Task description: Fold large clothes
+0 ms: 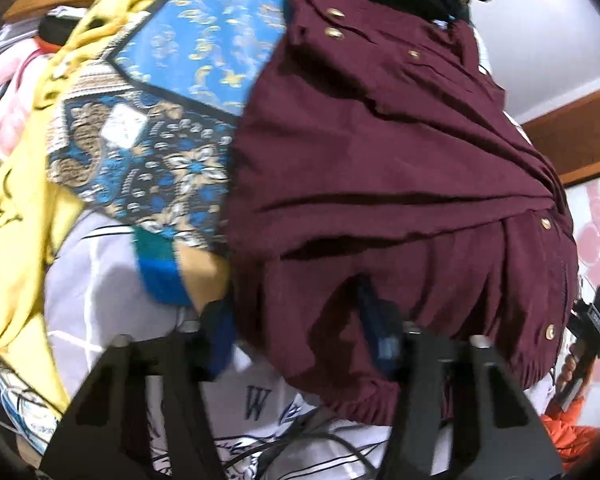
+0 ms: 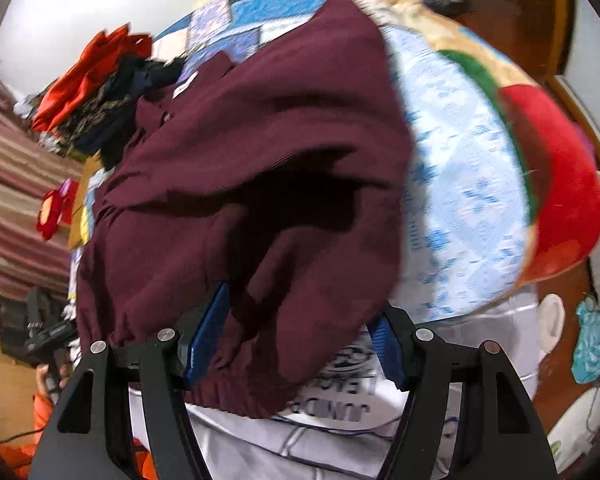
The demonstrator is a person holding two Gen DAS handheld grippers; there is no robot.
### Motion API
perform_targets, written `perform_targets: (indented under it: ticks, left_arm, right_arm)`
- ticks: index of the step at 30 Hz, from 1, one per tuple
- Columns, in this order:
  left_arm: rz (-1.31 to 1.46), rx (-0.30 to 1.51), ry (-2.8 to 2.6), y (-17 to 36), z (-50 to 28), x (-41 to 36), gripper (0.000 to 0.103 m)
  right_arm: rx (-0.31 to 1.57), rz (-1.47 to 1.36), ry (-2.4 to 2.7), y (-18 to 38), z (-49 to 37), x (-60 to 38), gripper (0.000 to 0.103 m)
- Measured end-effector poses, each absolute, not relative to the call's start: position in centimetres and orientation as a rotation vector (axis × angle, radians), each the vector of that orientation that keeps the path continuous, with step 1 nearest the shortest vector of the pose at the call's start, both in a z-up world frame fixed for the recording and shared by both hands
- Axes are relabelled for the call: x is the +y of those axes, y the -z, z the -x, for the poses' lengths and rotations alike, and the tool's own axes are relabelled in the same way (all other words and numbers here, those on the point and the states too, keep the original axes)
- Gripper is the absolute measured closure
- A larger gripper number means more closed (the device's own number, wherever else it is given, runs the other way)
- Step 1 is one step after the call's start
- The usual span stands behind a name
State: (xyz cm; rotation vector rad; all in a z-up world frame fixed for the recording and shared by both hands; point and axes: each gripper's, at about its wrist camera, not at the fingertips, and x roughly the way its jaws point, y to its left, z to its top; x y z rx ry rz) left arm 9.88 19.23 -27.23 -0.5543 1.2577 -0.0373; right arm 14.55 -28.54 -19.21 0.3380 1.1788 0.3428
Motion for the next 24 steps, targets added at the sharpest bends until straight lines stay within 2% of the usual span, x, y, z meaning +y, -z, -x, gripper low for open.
perform_targets:
  ticks: [1,3,4,5,7,14,19,24]
  left_arm:
    - [0.524,1.240,0.047,26.7,-9.9,18.8,0.062]
    - [0.500,1.218,0.070,25.9,-10.0,18.2,0.080]
    - [0.493,1.207,0.076,25.4,-10.0,18.0,0.084]
    - [0.496,1.184,0.088,24.6,-10.1,17.9,0.092]
    - [0.523,1.149,0.107,23.5,-10.4,18.4,0.095]
    - [0.666,1.004,0.179,18.5,-13.1,20.7,0.100]
    - [0.623,0.917,0.218,14.4,-17.7,21.0,0.100]
    - [0.594,0.852,0.150,12.9,-22.4,21.8,0.100]
  right_arm:
    - [1.176,-0.334,-0.356,19.3,-14.5,-28.1,0.049]
    - [1.176,-0.317,-0.364,19.5,-14.5,-27.4,0.066]
    - [1.180,-0.300,-0.363,19.5,-14.5,-27.0,0.079]
    - [1.177,-0.293,-0.360,19.5,-14.6,-26.9,0.087]
    - [1.160,-0.290,-0.366,19.0,-14.8,-26.9,0.092]
    - [1.040,-0.295,-0.431,14.6,-16.4,-26.5,0.096]
    - [0.916,-0.305,-0.461,11.0,-19.7,-26.3,0.097]
    - [0.824,-0.277,-0.425,9.0,-24.2,-25.9,0.098]
